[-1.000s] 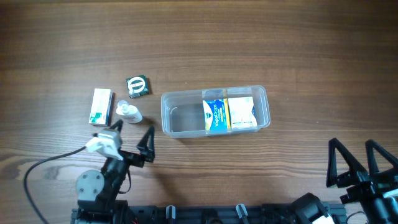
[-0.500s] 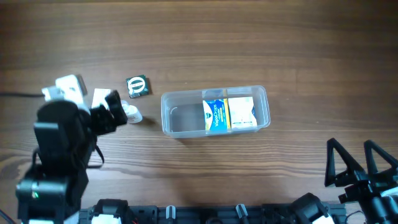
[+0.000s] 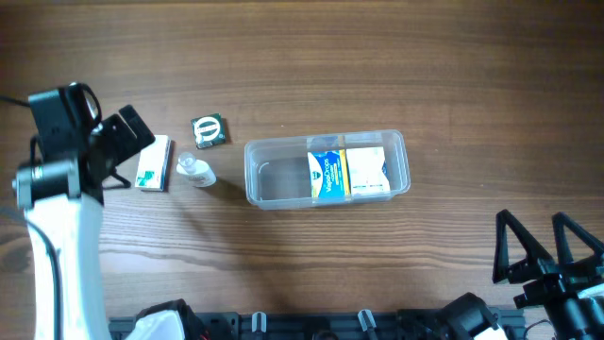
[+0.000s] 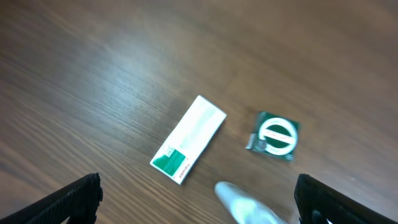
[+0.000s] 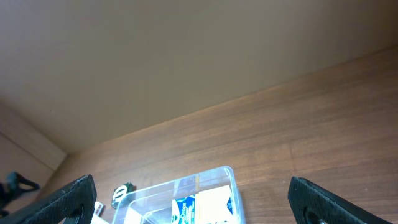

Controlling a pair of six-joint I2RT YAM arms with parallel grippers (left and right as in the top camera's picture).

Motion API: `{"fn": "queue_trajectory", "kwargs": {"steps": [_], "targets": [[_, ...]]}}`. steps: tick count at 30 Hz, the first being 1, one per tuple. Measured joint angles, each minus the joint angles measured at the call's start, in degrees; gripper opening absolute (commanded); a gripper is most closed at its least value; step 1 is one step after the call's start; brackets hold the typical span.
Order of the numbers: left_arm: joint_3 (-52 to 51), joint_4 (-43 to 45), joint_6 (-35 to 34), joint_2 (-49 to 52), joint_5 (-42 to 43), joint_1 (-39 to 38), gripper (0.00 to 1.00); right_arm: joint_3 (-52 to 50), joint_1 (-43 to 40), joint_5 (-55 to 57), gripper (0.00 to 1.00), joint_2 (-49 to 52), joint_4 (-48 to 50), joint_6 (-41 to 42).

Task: Pack container
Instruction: 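Reach the left gripper to the white-and-green box and grasp it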

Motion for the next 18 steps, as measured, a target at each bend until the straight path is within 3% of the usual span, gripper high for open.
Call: {"fn": "queue_trajectory", "kwargs": {"steps": [11, 18], "targets": [[0.00, 2.71, 10.21, 23.19, 7.04, 5.09, 0.96, 0.00, 0.00, 0.00, 1.00, 0.00, 0.00, 0.00], [0.00, 5.55, 18.75, 26.93, 7.85, 5.09, 0.94, 0.00, 0.00, 0.00, 1.00, 0.00, 0.00, 0.00]]}}
